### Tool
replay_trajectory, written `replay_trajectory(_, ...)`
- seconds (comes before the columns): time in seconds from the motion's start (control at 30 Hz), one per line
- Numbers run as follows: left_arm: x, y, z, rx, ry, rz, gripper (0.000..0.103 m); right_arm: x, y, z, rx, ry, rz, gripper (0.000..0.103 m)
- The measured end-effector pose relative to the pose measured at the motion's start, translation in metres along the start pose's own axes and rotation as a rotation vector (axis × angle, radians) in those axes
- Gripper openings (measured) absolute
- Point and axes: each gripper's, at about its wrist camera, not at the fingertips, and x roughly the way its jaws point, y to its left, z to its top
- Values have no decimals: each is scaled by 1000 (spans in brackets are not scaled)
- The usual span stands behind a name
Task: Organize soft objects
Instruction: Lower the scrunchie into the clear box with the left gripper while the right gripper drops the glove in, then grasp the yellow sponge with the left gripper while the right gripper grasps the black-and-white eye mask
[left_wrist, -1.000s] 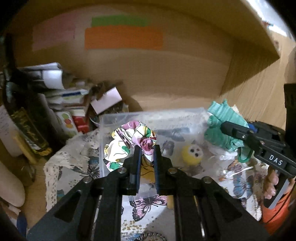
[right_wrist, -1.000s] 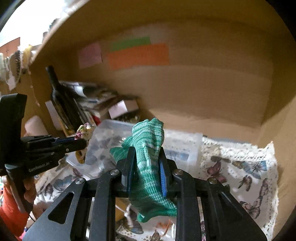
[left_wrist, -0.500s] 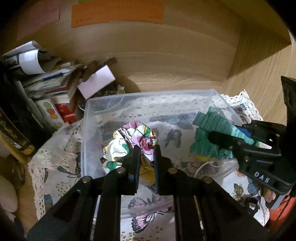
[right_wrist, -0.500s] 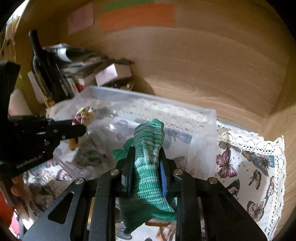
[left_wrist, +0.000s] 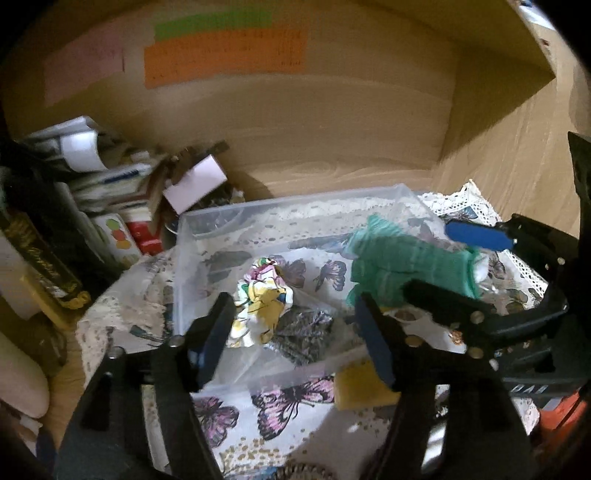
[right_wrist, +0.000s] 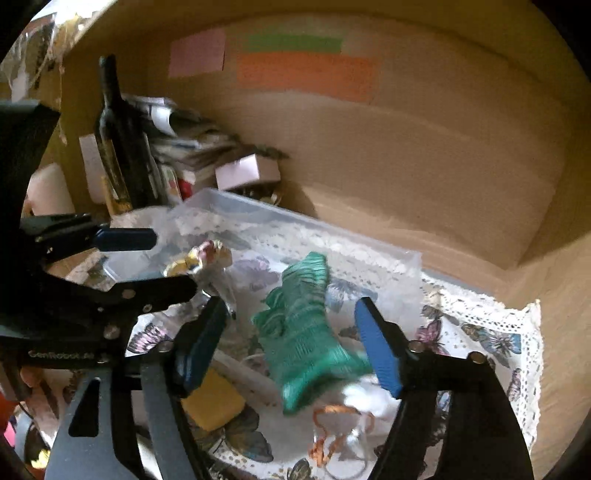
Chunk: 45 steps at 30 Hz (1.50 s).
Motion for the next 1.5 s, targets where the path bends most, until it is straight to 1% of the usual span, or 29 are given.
replay_trajectory(0.03, -5, 0, -1, 4, -8, 8, 78, -6, 0, 0, 3, -12, -5, 72)
replay_trajectory(0.1, -15, 1, -2, 10, -33, 22, 89, -18, -1, -2, 10, -35, -15, 72)
replay_trajectory(0.2, -29, 2, -7, 4, -51, 20, 97, -34, -1, -6, 17, -60, -19, 75)
replay_trajectory(0.3, -35, 0, -14, 2, -46, 13, 99, -44, 0, -13, 23, -72, -23, 75)
replay_trajectory(0.4, -32, -5, -22, 7, -17, 3, 99, -49, -1, -25, 43, -57, -16, 76)
replay_trajectory(0.5, -21, -10, -31, 12, 32, -8, 99, -46, -3, -43, 77, -19, -1, 76)
replay_trajectory(0.73, 13, -25, -50, 19, 158, -42, 99, -31, -5, -93, 185, 117, 70, 75)
replay_trajectory(0.87, 23, -36, -52, 39, 177, -62, 99, -29, -1, -111, 214, 158, 102, 75)
replay_trajectory(0.93, 26, -42, -53, 54, 175, -62, 98, -30, 3, -115, 209, 164, 105, 67)
replay_trajectory(0.97, 27, -44, -53, 59, 177, -65, 89, -29, 4, -117, 204, 169, 115, 58)
replay_trajectory(1.0, 28, -45, -53, 59, 177, -69, 76, -29, 6, -119, 202, 172, 127, 50)
replay_trajectory(1.03, 30, -46, -54, 60, 182, -74, 70, -29, 8, -120, 203, 175, 143, 46)
replay_trajectory(1.07, 33, -46, -54, 62, 195, -88, 64, -27, 10, -121, 203, 177, 159, 38)
replay_trajectory(1.1, 34, -46, -55, 56, 206, -111, 63, -27, 12, -121, 199, 176, 165, 34)
replay_trajectory(1.13, 34, -47, -55, 48, 205, -117, 63, -27, 14, -122, 189, 170, 160, 32)
replay_trajectory(1.17, 32, -47, -56, 45, 193, -110, 62, -28, 16, -122, 179, 165, 155, 30)
replay_trajectory(1.27, 20, -46, -57, 43, 162, -101, 61, -28, 15, -122, 184, 154, 130, 16)
replay_trajectory(1.33, 8, -43, -57, 39, 131, -92, 61, -31, 12, -120, 199, 138, 118, 15)
replay_trajectory(1.43, -10, -36, -56, 26, 86, -74, 61, -40, 11, -112, 186, 89, 70, 14)
replay_trajectory(1.5, -24, -31, -54, 18, 50, -61, 61, -47, 10, -108, 183, 64, 58, 13)
